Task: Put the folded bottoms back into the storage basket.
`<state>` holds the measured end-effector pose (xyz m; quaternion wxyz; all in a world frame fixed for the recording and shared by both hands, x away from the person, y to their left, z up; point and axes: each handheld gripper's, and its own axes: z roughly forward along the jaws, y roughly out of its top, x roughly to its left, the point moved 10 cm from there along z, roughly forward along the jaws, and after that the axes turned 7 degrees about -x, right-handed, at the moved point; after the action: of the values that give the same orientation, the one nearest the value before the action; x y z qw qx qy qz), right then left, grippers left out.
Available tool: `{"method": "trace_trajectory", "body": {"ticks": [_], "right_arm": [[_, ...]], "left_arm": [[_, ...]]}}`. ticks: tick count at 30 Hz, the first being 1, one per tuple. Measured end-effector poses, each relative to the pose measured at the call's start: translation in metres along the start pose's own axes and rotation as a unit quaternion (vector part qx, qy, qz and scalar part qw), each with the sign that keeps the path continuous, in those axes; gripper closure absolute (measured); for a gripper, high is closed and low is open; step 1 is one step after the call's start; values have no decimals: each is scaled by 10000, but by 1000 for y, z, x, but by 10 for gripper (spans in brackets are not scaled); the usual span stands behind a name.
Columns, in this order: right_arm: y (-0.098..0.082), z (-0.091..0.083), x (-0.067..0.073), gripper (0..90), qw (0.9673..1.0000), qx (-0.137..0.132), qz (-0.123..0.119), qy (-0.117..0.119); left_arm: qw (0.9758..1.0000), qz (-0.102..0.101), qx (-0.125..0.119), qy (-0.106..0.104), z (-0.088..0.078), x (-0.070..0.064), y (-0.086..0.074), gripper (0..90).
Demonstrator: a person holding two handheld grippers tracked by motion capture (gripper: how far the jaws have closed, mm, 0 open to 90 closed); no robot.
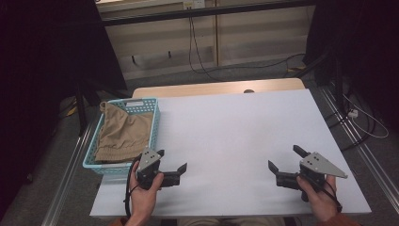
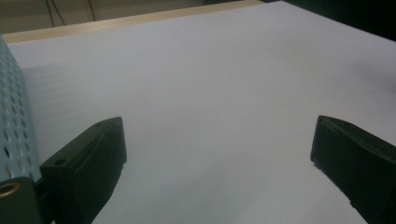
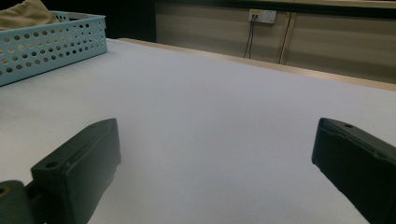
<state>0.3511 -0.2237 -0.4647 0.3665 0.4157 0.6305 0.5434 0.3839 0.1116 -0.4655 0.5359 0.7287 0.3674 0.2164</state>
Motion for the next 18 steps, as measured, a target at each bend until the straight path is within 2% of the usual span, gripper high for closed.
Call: {"method": "trace_trajectory", "body": {"ticks": [4, 10, 15, 18], "right_arm": [[0, -4, 0, 13, 10000, 8, 7, -15], [-4, -8, 6, 12, 10000, 49, 16, 37], [-5, -8, 8, 13, 9999, 44, 48, 102], [-5, -5, 9, 13, 9999, 48, 10, 152]], "left_arm": [[9997, 12, 159, -174, 1, -8, -10, 36], [9996, 62, 230, -118, 5, -12, -18, 36], [9996, -61, 234, -167, 9, -12, -21, 34], [9994, 7, 271, -200, 13, -14, -21, 34]]}}
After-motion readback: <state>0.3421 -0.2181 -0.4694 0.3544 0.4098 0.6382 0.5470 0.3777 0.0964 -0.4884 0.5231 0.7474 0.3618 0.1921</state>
